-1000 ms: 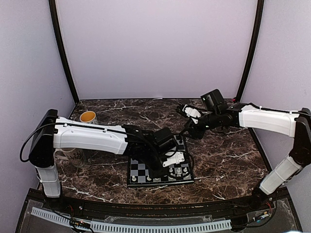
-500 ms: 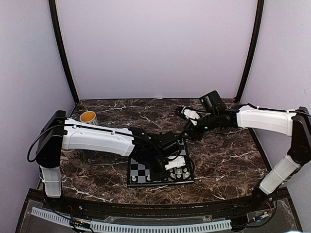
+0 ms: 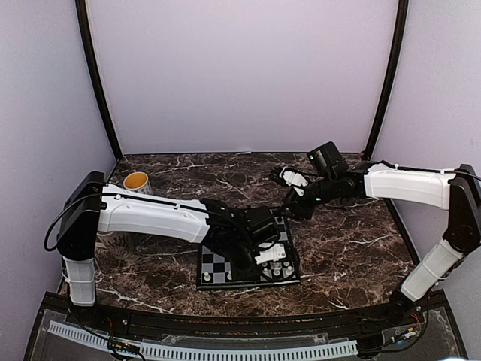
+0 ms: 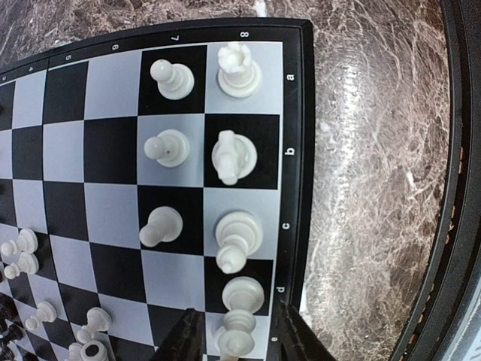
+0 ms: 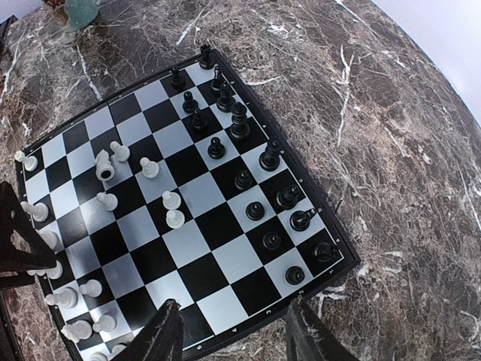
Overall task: Set up the chess pieces on the board
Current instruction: Place the king at e1, then pick up the knight from the chessboard, then pass from the right arm to the left
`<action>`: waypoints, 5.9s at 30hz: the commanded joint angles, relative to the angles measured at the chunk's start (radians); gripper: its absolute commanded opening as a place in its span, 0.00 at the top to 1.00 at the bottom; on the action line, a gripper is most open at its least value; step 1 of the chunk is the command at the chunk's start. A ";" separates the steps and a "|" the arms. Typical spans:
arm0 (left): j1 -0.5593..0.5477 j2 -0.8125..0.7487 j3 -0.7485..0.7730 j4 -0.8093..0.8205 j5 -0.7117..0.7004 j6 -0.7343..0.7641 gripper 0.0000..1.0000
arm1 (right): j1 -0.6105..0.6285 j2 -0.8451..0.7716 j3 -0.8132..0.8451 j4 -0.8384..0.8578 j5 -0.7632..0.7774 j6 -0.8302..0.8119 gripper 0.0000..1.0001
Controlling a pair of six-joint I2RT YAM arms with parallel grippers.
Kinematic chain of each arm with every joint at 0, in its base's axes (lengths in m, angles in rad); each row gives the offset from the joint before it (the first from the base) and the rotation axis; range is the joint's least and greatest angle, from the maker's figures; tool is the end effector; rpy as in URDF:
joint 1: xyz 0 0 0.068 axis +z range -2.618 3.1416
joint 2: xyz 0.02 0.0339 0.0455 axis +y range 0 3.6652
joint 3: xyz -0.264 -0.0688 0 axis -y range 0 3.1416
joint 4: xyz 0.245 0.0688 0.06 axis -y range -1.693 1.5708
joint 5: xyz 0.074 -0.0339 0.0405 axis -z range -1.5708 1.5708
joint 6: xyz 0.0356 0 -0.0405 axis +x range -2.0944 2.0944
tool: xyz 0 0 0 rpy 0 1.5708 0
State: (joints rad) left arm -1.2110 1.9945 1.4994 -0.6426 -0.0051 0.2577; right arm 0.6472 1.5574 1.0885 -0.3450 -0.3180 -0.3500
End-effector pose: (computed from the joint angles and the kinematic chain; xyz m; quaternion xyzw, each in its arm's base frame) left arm 0.1476 -0.3918 0.1911 0.6540 0.7253 -0.0964 0.1921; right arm 0.2615 0.2116 0.2419 -0.4901 0.7778 0.1995 0.3390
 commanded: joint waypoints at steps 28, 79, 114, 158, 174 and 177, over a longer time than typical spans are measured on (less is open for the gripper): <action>0.570 -0.450 -0.298 0.456 0.055 -0.307 0.57 | 0.132 0.275 0.329 -0.307 -0.001 -0.075 0.62; 0.655 -0.575 -0.363 0.478 -0.006 -0.318 0.56 | 0.361 0.665 0.686 -0.442 0.064 -0.131 0.70; 0.649 -0.617 -0.613 0.976 0.438 -0.969 0.56 | 0.132 0.255 0.441 -0.266 -0.183 0.009 0.85; 0.477 -0.296 -0.573 1.312 0.590 -1.191 0.84 | 0.110 0.270 0.445 -0.242 -0.245 0.051 0.84; 0.478 -0.456 -0.493 0.883 0.470 -0.833 1.00 | 0.043 0.111 0.247 -0.204 -0.210 -0.013 0.62; 0.469 -0.519 -0.474 0.695 0.391 -0.662 1.00 | -0.003 0.050 0.156 -0.168 -0.213 -0.022 0.61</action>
State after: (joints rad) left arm -0.7300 1.5883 0.9798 0.3267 0.4873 -0.6659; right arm 0.7010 1.6947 1.3300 -0.5819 -0.5270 -0.3431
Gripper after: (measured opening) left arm 0.057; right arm 0.384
